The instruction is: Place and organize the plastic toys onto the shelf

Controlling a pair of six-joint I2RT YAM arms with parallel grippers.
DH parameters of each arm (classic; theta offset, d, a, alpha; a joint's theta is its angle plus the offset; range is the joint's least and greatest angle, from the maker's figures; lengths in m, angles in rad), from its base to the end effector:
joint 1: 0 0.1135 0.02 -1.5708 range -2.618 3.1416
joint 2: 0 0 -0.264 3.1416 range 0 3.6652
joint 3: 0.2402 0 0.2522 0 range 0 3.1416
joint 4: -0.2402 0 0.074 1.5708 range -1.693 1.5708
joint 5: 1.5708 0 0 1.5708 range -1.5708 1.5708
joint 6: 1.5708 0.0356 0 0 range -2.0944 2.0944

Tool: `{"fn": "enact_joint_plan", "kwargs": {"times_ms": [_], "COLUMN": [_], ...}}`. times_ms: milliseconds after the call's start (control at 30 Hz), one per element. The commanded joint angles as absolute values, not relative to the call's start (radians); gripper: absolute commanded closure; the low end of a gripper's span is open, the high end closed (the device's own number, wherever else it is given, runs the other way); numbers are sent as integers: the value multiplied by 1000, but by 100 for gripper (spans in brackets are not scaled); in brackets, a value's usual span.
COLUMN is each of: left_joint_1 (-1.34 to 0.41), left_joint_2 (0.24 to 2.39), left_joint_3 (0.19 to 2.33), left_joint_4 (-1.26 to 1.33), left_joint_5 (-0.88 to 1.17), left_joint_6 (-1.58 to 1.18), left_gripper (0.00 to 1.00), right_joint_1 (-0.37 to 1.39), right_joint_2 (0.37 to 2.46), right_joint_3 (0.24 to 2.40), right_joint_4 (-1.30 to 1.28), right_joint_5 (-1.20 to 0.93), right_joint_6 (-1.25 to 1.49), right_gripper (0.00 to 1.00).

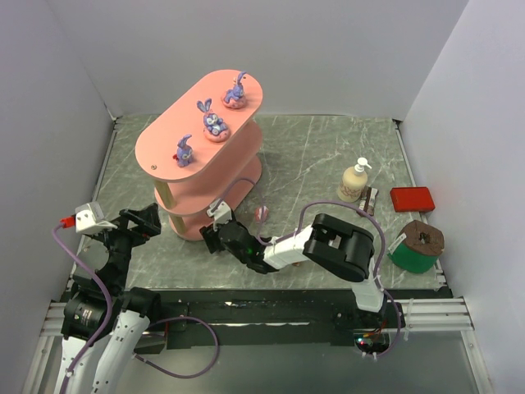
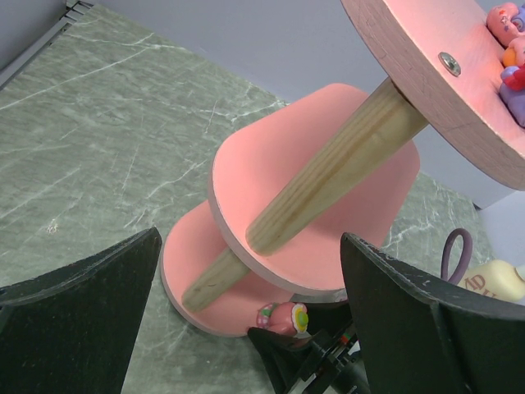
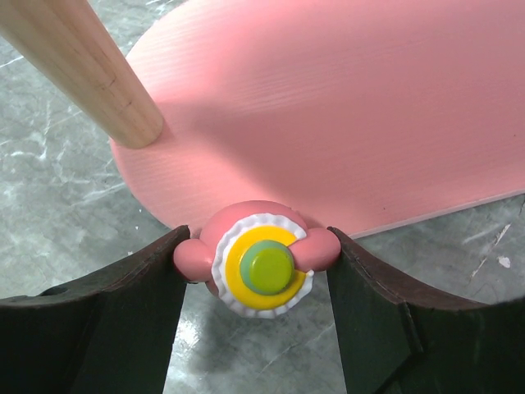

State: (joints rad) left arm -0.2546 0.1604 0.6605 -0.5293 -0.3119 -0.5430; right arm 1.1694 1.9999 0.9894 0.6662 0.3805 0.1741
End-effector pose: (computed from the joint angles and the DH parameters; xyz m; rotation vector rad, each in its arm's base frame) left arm 0.0544 -0.0029 0.3226 -0.4695 1.5410 -0.3698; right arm 0.1730 0.3737 0.1418 -0.6843 1.8019 0.5487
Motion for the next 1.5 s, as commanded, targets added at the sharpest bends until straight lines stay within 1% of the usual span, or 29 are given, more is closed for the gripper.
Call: {"fn": "enact_joint_plan", "kwargs": {"times_ms": [0, 100, 167, 467, 733, 900, 1033, 1333, 1467], "left_joint_1": [-252, -252, -252, -252, -252, -252, -252, -252, -252], "left_joint_2": [160, 160, 161, 161, 167, 169, 173, 175, 175], "left_joint_3": [666, 666, 666, 666, 666, 666, 666, 666, 666], "left_joint_4": [-518, -518, -518, -518, -520, -518, -518, -518, -520], "left_joint_5": [-311, -311, -311, -313, -311, -310, -308, -308, -308], "left_joint_6": [-543, -542, -543, -543, -543, -542, -542, -543, -543], "left_gripper": [4, 4, 4, 4, 4, 4, 4, 4, 4], "right_joint_1": [1175, 1177, 1177, 1175, 1177, 1177, 1174, 1175, 1175], "right_joint_2": [2036, 2052, 2059, 2033, 2016, 2023, 2028, 2016, 2003], "right_joint_3": [1055, 1077, 1080, 1034, 1035, 1051, 1057, 1063, 1075], "right_joint_4": [661, 658, 658, 729, 739, 730, 732, 738, 703], "right_joint_5": [408, 417, 423, 457, 460, 468, 479, 489, 486], "right_joint_6": [175, 170, 170, 193, 207, 218, 224, 229, 242], "right_gripper": [56, 55, 53, 50, 39, 39, 34, 34, 33]}}
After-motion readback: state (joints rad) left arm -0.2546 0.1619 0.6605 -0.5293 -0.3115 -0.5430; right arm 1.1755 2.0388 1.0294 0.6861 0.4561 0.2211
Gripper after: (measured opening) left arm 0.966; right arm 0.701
